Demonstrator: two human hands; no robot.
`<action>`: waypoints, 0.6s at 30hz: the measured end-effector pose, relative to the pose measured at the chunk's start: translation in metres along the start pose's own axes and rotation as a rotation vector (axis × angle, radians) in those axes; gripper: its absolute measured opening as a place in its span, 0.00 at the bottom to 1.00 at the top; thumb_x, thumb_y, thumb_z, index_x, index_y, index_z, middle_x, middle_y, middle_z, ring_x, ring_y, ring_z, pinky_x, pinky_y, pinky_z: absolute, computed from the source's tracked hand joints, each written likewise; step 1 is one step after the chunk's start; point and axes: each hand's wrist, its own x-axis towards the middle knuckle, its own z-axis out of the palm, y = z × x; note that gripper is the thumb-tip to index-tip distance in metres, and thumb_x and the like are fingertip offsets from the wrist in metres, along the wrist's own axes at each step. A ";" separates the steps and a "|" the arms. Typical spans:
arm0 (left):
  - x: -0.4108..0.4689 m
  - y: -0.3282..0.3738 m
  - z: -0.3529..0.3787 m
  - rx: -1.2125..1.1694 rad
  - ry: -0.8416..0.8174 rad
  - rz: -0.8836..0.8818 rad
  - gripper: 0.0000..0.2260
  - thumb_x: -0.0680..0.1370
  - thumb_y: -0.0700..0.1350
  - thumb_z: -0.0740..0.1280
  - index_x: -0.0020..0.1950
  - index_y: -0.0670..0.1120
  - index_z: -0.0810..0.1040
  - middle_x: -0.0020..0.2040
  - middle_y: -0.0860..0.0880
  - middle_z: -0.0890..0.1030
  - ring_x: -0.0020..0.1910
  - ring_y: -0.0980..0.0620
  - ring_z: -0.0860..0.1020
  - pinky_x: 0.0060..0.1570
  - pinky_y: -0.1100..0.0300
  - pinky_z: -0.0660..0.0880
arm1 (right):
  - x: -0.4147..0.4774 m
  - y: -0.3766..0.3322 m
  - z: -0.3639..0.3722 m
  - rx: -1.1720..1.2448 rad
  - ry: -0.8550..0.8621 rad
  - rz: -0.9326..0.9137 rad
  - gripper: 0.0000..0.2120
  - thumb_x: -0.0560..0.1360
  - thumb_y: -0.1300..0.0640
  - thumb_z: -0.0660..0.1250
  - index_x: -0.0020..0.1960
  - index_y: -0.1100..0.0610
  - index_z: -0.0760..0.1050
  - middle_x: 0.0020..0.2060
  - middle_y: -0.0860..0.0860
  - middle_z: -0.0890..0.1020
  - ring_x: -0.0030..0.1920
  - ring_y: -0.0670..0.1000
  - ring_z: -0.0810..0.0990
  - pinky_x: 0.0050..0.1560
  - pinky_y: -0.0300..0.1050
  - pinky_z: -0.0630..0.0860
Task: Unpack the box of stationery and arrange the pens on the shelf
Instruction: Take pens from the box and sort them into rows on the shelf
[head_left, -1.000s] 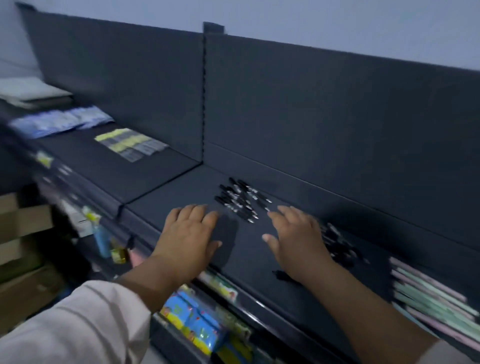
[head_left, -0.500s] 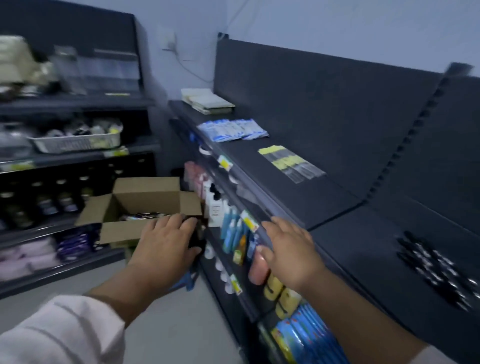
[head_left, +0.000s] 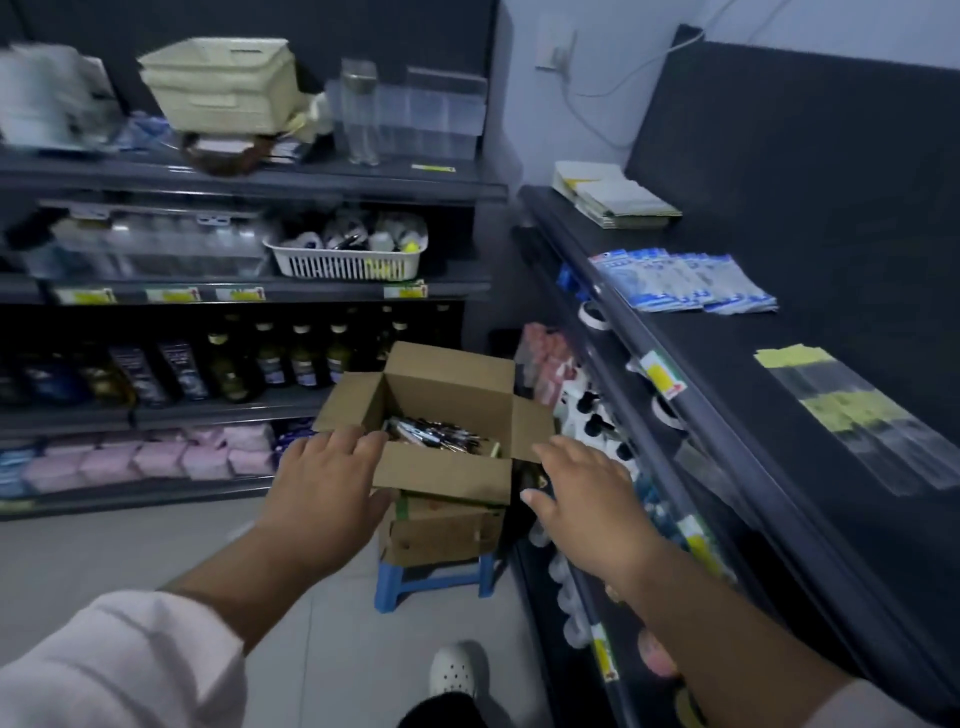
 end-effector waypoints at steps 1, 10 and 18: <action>0.016 -0.006 0.006 0.017 -0.018 -0.018 0.25 0.73 0.57 0.67 0.68 0.49 0.71 0.63 0.48 0.76 0.61 0.44 0.74 0.60 0.48 0.69 | 0.021 0.002 0.003 0.004 -0.011 -0.010 0.26 0.81 0.44 0.55 0.76 0.49 0.56 0.75 0.49 0.58 0.75 0.53 0.55 0.73 0.49 0.51; 0.177 -0.036 0.065 -0.010 -0.190 -0.127 0.25 0.78 0.58 0.59 0.72 0.52 0.61 0.69 0.51 0.67 0.67 0.48 0.67 0.63 0.54 0.65 | 0.230 0.032 0.032 0.043 -0.146 -0.069 0.27 0.80 0.44 0.56 0.75 0.50 0.56 0.75 0.49 0.58 0.74 0.54 0.57 0.72 0.50 0.54; 0.288 -0.064 0.148 -0.007 -0.375 -0.136 0.24 0.77 0.56 0.59 0.72 0.51 0.62 0.68 0.48 0.69 0.65 0.45 0.68 0.62 0.53 0.65 | 0.362 0.047 0.088 0.061 -0.304 -0.082 0.28 0.79 0.45 0.59 0.75 0.51 0.57 0.74 0.49 0.61 0.73 0.53 0.59 0.72 0.48 0.57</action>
